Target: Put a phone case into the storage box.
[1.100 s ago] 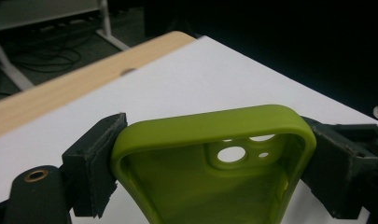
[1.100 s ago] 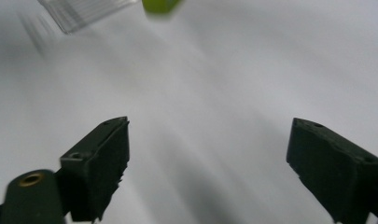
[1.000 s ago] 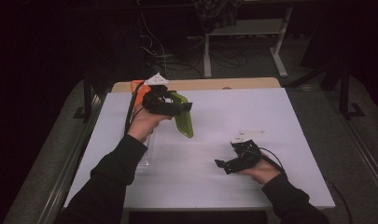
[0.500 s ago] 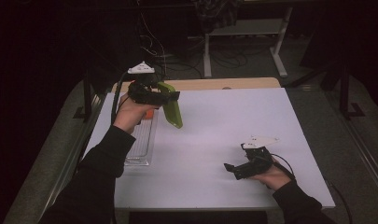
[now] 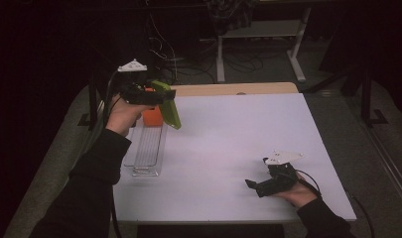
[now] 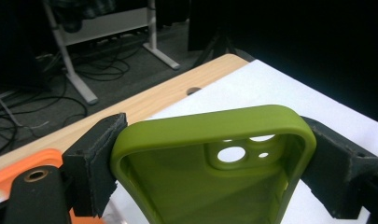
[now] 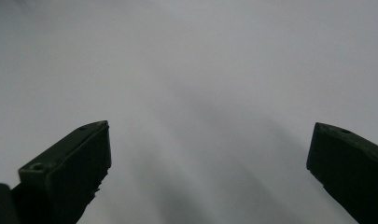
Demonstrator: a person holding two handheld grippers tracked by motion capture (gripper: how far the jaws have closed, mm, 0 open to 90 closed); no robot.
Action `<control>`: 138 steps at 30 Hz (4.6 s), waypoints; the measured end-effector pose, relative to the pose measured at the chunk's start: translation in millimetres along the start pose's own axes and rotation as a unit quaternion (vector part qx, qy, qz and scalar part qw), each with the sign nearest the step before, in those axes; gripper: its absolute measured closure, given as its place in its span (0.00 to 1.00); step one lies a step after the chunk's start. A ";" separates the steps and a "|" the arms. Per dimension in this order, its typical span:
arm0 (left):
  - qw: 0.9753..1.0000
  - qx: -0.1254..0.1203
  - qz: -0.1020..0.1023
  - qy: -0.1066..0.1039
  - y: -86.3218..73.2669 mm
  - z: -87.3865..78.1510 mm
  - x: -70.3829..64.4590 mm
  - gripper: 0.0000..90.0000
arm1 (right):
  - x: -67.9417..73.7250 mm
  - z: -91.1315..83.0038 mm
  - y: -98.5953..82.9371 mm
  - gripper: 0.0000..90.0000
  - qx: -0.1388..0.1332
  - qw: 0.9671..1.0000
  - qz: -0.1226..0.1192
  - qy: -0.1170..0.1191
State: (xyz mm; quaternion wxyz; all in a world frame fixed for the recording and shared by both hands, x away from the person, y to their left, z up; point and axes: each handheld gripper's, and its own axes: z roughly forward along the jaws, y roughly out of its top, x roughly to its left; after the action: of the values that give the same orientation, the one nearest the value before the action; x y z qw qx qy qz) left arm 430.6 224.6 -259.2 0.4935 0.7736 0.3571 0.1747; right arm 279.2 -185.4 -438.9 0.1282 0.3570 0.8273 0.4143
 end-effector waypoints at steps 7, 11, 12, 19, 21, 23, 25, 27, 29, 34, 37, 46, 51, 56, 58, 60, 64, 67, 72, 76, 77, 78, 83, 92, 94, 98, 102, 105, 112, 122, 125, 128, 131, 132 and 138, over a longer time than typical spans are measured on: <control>0.999 0.002 0.000 0.037 3.8 -8.8 22.5 0.16 | -0.7 0.1 0.5 0.00 -0.001 1.000 -0.003 0.002; 0.999 0.004 0.001 0.048 3.1 -10.0 32.6 0.17 | -1.3 -0.6 0.8 0.00 -0.001 1.000 -0.001 0.002; 0.999 0.005 -0.002 0.051 2.5 -10.0 34.4 0.17 | -1.4 -0.6 0.8 0.00 -0.001 1.000 -0.001 0.001; 0.997 0.013 -0.006 0.075 -3.3 -9.0 49.3 0.16 | -1.6 -1.3 1.3 0.00 -0.005 1.000 0.000 0.003; 0.996 0.018 -0.006 0.088 -5.8 -7.4 54.2 0.16 | -1.7 -1.7 1.6 0.00 -0.007 1.000 0.000 0.005; 0.995 0.022 -0.007 0.098 -8.0 -6.3 58.3 0.16 | -1.9 -1.8 1.7 0.00 -0.008 1.000 -0.002 0.004; 0.994 0.025 -0.011 0.102 -10.5 -5.4 63.0 0.16 | -1.8 -1.7 1.6 0.00 -0.007 1.000 -0.001 0.004; 0.994 0.027 -0.014 0.107 -12.9 -4.1 66.1 0.16 | -2.0 -1.6 1.6 0.00 -0.005 1.000 -0.001 0.006; 0.993 0.030 -0.016 0.110 -15.1 -3.0 68.7 0.16 | -1.9 -1.5 1.7 0.00 -0.005 1.000 0.000 0.007; 0.993 0.030 -0.023 0.113 -20.1 2.0 70.9 0.16 | -2.2 -1.9 1.8 0.00 -0.006 1.000 0.001 0.007; 0.992 0.037 -0.018 0.118 -22.7 6.0 70.7 0.16 | -2.1 -1.8 1.7 0.00 -0.005 1.000 0.000 0.008; 0.990 0.051 -0.020 0.128 -33.7 17.8 71.2 0.16 | -2.4 -2.0 1.7 0.00 -0.005 1.000 -0.001 0.008; 0.989 0.058 -0.024 0.135 -39.4 22.2 73.2 0.16 | -2.4 -2.1 1.7 0.00 -0.005 1.000 -0.002 0.008; 0.988 0.061 -0.028 0.140 -44.6 27.2 73.2 0.16 | -2.4 -1.8 2.0 0.00 -0.005 1.000 -0.002 0.008; 0.987 0.063 -0.028 0.144 -46.9 29.5 72.9 0.16 | -2.3 -1.6 2.0 0.00 -0.004 1.000 -0.002 0.008; 0.986 0.067 -0.028 0.147 -49.5 31.7 73.1 0.16 | -2.2 -1.4 2.0 0.00 -0.004 1.000 -0.003 0.008; 0.985 0.070 -0.032 0.155 -54.3 35.8 73.3 0.16 | -2.1 -1.5 1.9 0.00 -0.005 1.000 -0.003 0.008; 0.984 0.074 -0.038 0.157 -56.8 40.1 73.0 0.16 | -2.2 -1.5 1.9 0.00 -0.005 1.000 -0.004 0.008; 0.983 0.079 -0.034 0.163 -59.6 45.3 72.5 0.16 | -2.5 -2.0 1.9 0.00 -0.006 1.000 -0.003 0.007; 0.981 0.084 -0.035 0.171 -63.4 47.5 74.5 0.16 | -2.6 -2.1 1.7 0.00 -0.005 1.000 -0.003 0.007; 0.981 0.084 -0.040 0.173 -64.3 48.2 75.0 0.16 | -2.6 -2.2 1.6 0.00 -0.005 1.000 -0.003 0.007; 0.980 0.084 -0.040 0.175 -65.1 48.7 75.7 0.16 | -2.9 -2.2 1.5 0.00 -0.005 1.000 -0.005 0.007; 0.978 0.089 -0.037 0.186 -66.9 52.5 78.0 0.16 | -2.7 -1.9 1.5 0.00 -0.005 1.000 -0.004 0.007; 0.975 0.082 -0.045 0.201 -69.7 58.6 79.1 0.15 | -3.3 -1.9 0.9 0.00 -0.005 1.000 -0.004 0.007; 0.975 0.080 -0.042 0.202 -70.0 60.2 79.5 0.15 | -3.2 -2.1 0.9 0.00 -0.005 1.000 -0.003 0.007; 0.975 0.073 -0.044 0.207 -70.6 63.8 80.7 0.15 | -2.9 -2.1 1.0 0.00 -0.005 1.000 -0.003 0.008; 0.976 0.067 -0.049 0.203 -71.7 65.7 83.2 0.15 | -2.5 -2.1 0.8 0.00 -0.005 1.000 -0.003 0.007; 0.977 0.065 -0.051 0.197 -72.0 65.5 84.9 0.14 | -3.4 -2.0 0.8 0.00 -0.005 1.000 -0.004 0.008; 0.978 0.056 -0.058 0.194 -73.1 66.9 86.3 0.08 | -2.6 -2.0 0.8 0.00 -0.004 1.000 -0.002 0.009; 0.984 0.043 -0.053 0.166 -68.0 55.5 82.2 0.07 | -3.1 -1.9 0.9 0.00 -0.005 1.000 -0.004 0.009; 0.986 0.040 -0.055 0.150 -66.5 50.5 80.6 0.07 | -3.8 -1.7 0.9 0.00 -0.006 1.000 -0.005 0.008; 0.989 0.044 -0.059 0.129 -65.8 46.1 79.4 0.07 | -4.1 -1.3 1.1 0.00 -0.007 1.000 -0.005 0.007; 0.992 0.043 -0.051 0.111 -64.4 42.1 77.3 0.07 | -5.4 -1.7 0.9 0.00 -0.007 1.000 -0.006 0.008; 0.992 0.043 -0.052 0.107 -64.0 40.8 76.6 0.07 | -5.5 -1.5 1.0 0.00 -0.007 1.000 -0.004 0.008; 0.995 0.046 -0.051 0.076 -63.1 32.6 73.2 0.07 | -5.3 -2.5 1.4 0.00 -0.009 1.000 -0.007 0.007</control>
State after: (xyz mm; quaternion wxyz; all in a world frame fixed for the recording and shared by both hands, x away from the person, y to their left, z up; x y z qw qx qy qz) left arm 477.0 273.1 -336.0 0.4369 0.7608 0.4401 0.1912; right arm 282.4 -190.0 -436.7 0.1279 0.3473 0.8270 0.4232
